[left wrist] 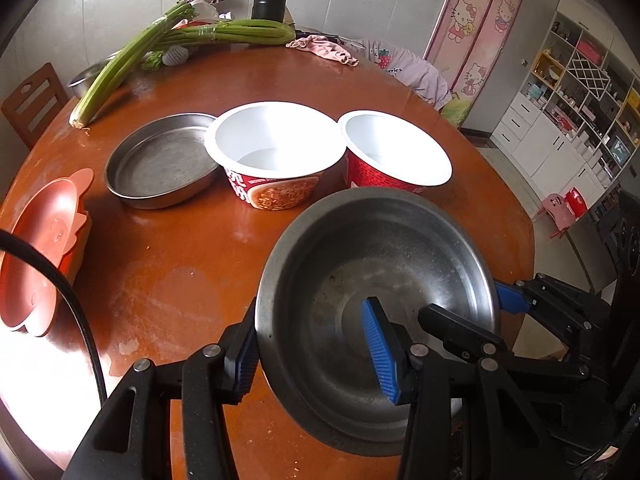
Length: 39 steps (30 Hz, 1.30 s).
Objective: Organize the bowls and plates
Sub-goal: 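Close the left tool on the steel bowl's rim and lift it, then lower the steel bowl onto the table and open the left tool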
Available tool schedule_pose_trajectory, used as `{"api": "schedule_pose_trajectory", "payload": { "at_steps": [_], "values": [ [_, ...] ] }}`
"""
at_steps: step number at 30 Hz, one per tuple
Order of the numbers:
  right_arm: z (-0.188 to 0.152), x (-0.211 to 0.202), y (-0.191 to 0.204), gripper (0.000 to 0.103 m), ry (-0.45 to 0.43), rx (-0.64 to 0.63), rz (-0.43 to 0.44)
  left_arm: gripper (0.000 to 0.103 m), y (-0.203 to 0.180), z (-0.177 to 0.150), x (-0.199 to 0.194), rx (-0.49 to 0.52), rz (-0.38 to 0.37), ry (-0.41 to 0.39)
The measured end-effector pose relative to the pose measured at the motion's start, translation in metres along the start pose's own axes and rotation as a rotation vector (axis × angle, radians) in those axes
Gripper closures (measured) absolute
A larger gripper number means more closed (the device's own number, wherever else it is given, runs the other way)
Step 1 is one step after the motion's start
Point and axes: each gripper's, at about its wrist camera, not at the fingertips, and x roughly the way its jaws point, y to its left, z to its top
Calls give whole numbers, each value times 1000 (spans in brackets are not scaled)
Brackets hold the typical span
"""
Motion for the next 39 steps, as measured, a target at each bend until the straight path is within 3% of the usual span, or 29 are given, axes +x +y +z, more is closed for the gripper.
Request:
{"api": "schedule_pose_trajectory", "payload": {
  "at_steps": [24,39],
  "values": [
    [0,11,0,54,12,32,24,55,8,1,17,-13,-12,22],
    [12,4,-12,53,-20,76,-12,53,19,7,-3,-40,-5,-40]
  ]
}}
